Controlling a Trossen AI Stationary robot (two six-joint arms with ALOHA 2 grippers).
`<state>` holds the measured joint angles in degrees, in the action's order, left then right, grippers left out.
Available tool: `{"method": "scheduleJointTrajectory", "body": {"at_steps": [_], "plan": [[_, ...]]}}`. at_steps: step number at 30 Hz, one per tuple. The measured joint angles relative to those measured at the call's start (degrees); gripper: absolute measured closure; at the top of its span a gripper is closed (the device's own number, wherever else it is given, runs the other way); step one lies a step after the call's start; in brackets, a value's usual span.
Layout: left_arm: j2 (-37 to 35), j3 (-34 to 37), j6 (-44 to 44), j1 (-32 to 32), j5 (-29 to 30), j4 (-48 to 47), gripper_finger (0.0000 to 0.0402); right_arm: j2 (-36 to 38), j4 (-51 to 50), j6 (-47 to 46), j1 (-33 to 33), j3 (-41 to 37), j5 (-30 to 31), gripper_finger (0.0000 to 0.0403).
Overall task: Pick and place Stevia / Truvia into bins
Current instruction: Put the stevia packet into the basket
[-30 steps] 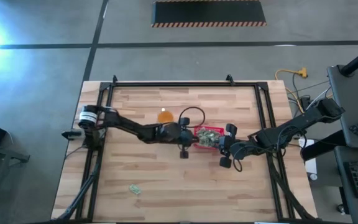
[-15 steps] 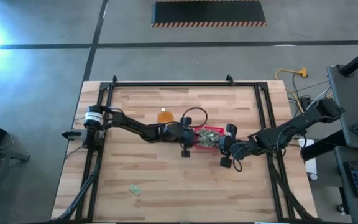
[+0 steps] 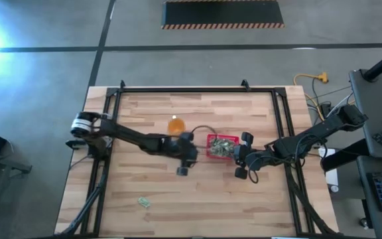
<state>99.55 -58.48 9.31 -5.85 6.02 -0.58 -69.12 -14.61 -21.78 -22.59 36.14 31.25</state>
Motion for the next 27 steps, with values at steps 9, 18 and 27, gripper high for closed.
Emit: {"method": "scheduleJointTrajectory", "body": {"at_steps": [9,18,27], "plan": [[-6.91,6.6,-12.08,-9.28,-0.21,-10.09,0.0227,0.0,0.17,-0.03,0.0,-0.39,0.28,0.0335],[-13.81,14.09,-32.28,-19.21,-3.82,-15.46,0.0227,0.0,0.43,-0.08,0.17,-0.66,0.4,0.0335],[-16.22,15.94,-45.94,-29.42,-4.37,-17.18,0.0227,0.0,2.08,-0.08,0.37,-0.76,0.42,0.0335]]}}
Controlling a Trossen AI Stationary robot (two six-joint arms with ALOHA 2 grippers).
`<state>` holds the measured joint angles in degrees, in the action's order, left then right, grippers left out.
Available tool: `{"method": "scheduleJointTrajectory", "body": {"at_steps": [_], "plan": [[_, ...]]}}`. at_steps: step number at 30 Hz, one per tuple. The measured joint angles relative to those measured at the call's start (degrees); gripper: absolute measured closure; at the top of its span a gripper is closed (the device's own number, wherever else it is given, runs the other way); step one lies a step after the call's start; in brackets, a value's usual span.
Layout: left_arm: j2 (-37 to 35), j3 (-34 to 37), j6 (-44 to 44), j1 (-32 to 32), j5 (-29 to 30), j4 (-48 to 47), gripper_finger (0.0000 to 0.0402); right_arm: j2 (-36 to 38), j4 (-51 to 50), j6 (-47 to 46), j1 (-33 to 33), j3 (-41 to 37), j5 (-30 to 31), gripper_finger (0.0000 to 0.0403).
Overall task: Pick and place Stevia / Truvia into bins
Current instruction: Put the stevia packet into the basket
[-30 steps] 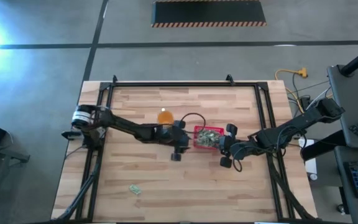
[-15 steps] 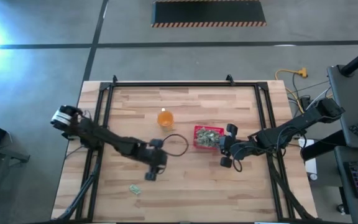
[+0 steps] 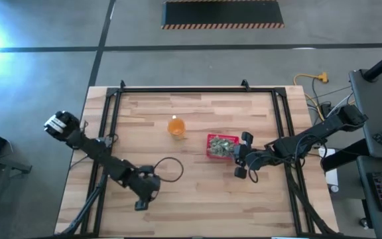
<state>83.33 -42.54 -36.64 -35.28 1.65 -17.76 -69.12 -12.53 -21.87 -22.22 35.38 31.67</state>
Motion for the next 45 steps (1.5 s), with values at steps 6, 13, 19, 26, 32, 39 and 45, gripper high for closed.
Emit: {"method": "scheduleJointTrajectory", "body": {"at_steps": [6,13,19,26,32,39,45], "plan": [[0.74,0.56,-8.69,-4.8,1.09,-0.13,0.0227,0.0,0.1,0.0,0.0,-0.04,0.0,0.0335],[2.41,0.54,-14.67,-8.53,2.59,-1.29,0.0227,0.0,1.64,0.79,0.0,-0.04,-0.01,0.0335],[4.67,0.3,-18.44,-10.06,3.17,-0.73,0.0227,0.0,2.8,1.27,0.0,-0.04,-0.01,0.0335],[5.38,-0.18,-18.59,-10.96,4.21,-0.97,0.0231,0.0,2.98,1.49,0.0,-0.04,-0.01,0.0335],[5.4,-0.18,-18.53,-10.96,4.48,-2.32,0.0288,0.0,2.98,1.55,0.0,-0.04,-0.01,0.0335],[5.42,-0.2,-18.46,-10.96,4.67,-4.31,0.0387,0.0,2.99,1.56,0.0,-0.04,-0.01,0.0335],[5.17,-0.19,-12.73,-10.45,9.12,-5.3,0.0395,0.0,3.04,1.56,0.0,-0.15,-0.03,0.0335]]}}
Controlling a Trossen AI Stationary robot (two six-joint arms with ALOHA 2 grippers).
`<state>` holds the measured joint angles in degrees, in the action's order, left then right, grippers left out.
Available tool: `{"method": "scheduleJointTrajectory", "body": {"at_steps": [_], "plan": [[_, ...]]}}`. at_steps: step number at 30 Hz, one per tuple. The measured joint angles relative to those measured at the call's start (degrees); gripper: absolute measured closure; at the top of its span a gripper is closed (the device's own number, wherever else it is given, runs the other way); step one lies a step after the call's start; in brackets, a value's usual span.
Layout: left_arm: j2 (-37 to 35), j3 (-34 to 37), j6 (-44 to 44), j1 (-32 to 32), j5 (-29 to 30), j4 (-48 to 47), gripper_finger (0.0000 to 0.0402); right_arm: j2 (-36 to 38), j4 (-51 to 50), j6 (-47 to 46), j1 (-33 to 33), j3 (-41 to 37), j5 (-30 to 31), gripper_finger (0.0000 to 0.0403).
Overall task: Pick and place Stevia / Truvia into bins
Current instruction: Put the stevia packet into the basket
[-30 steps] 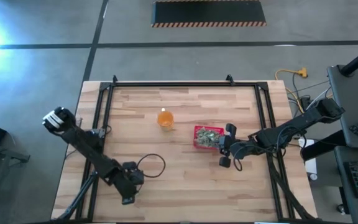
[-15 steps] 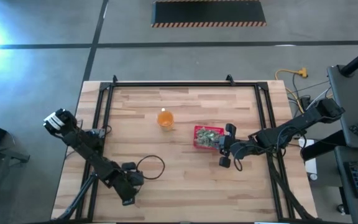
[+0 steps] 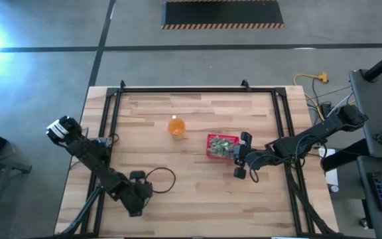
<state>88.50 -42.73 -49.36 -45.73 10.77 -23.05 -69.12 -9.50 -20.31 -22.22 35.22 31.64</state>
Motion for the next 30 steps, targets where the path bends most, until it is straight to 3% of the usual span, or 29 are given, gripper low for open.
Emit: {"method": "scheduleJointTrajectory", "body": {"at_steps": [5,9,18,20,22,26,30], "plan": [[-0.49,-0.17,9.57,3.58,14.32,-0.02,0.0399,0.0,0.04,-0.01,0.0,0.0,0.0,0.0335],[-0.56,-0.06,18.58,8.53,22.62,6.1,0.0399,0.0,0.09,-0.01,0.0,-0.02,-0.02,0.0335],[-0.52,0.03,48.37,22.6,23.78,38.1,0.04,0.0,0.07,0.44,0.0,-0.04,-0.17,0.0335],[-0.29,0.03,53.48,25.96,21.88,45.4,0.04,0.0,0.07,0.99,0.0,-0.04,-0.18,0.0335],[0.07,0.03,57.18,29.99,15.76,51.58,0.04,0.0,0.09,1.13,0.0,-0.02,-0.18,0.0335],[2.29,0.03,57.76,37.95,3.31,61.2,0.04,0.0,0.11,3.71,0.0,0.07,-0.2,0.0335],[5.82,-0.84,56.37,43.7,-3.56,68.48,0.04,0.03,-0.43,4.92,-0.08,0.89,-0.29,0.0335]]}}
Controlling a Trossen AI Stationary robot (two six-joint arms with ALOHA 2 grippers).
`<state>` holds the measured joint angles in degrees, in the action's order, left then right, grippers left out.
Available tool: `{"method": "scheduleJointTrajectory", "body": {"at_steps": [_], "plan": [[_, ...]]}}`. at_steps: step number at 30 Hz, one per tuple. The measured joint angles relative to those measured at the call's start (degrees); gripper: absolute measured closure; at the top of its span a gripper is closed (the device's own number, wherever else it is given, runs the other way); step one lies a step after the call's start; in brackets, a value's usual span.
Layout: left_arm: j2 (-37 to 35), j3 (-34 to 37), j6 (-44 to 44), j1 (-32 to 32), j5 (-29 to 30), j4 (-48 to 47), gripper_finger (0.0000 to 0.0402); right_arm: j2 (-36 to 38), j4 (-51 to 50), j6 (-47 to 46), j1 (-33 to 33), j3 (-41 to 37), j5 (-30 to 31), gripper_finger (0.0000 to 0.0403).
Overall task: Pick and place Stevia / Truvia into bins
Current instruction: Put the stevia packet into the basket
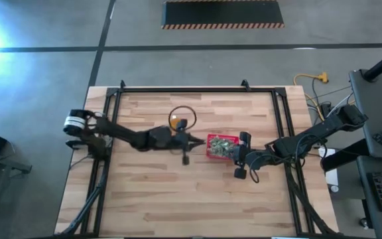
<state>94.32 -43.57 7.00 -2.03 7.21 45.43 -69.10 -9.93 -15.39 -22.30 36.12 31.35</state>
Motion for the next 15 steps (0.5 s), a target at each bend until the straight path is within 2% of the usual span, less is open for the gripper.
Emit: {"method": "scheduleJointTrajectory", "body": {"at_steps": [9,15], "plan": [[12.27,-9.86,-0.83,4.14,-6.34,3.1,0.04,0.32,-0.56,2.43,-2.82,0.18,-0.41,0.0335],[18.19,-18.68,-0.85,4.9,-7.79,-3.48,0.0401,1.03,-0.82,2.58,-4.47,0.2,-0.42,0.0335]]}}
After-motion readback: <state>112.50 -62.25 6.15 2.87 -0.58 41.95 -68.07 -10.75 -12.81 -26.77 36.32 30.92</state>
